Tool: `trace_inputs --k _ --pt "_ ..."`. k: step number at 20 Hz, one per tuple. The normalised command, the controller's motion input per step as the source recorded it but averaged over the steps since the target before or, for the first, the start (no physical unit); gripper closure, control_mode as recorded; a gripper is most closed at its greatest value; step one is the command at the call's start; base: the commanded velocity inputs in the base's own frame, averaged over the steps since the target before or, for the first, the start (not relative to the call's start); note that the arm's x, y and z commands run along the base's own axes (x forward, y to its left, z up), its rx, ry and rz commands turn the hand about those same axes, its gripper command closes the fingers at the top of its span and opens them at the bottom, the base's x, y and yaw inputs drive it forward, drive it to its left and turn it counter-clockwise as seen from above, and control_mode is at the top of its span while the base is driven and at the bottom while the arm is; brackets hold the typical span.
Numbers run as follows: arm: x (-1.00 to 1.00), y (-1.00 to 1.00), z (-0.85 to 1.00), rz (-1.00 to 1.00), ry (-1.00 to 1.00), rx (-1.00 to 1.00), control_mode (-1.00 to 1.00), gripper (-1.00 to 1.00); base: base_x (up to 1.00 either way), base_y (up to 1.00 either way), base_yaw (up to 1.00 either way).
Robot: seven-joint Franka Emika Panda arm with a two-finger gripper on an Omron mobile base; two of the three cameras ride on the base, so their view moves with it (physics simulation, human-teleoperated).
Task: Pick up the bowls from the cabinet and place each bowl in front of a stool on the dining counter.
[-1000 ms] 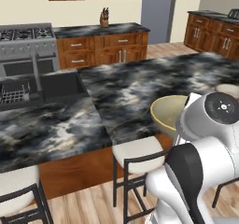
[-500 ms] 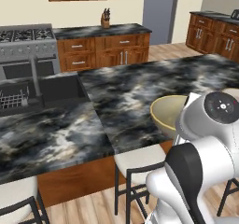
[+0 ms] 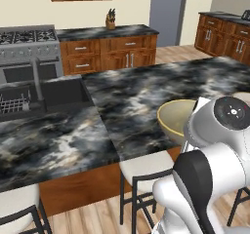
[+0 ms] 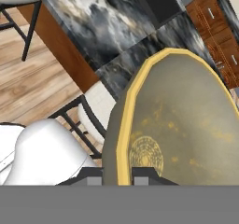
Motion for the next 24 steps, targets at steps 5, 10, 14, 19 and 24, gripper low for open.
trace_inputs --k 5,10,14,19,24 --pt "0.23 0.06 -0.04 0.00 0.00 0.00 -1.00 1.00 0.00 0.00 0.00" --pt "0.57 0.13 -0.06 0.00 0.00 0.03 -1.00 1.00 0.00 0.00 0.00" --pt "0.77 0.34 -0.25 -0.18 0.00 -0.01 -1.00 1.00 0.00 0.00 0.00" --pt "0.96 0.18 -0.36 -0.44 0.03 -0.11 -1.00 1.00 0.00 0.00 0.00" --pt "0.87 0.00 -0.21 -0.36 0.09 0.00 -1.00 1.00 0.00 0.00 0.00"
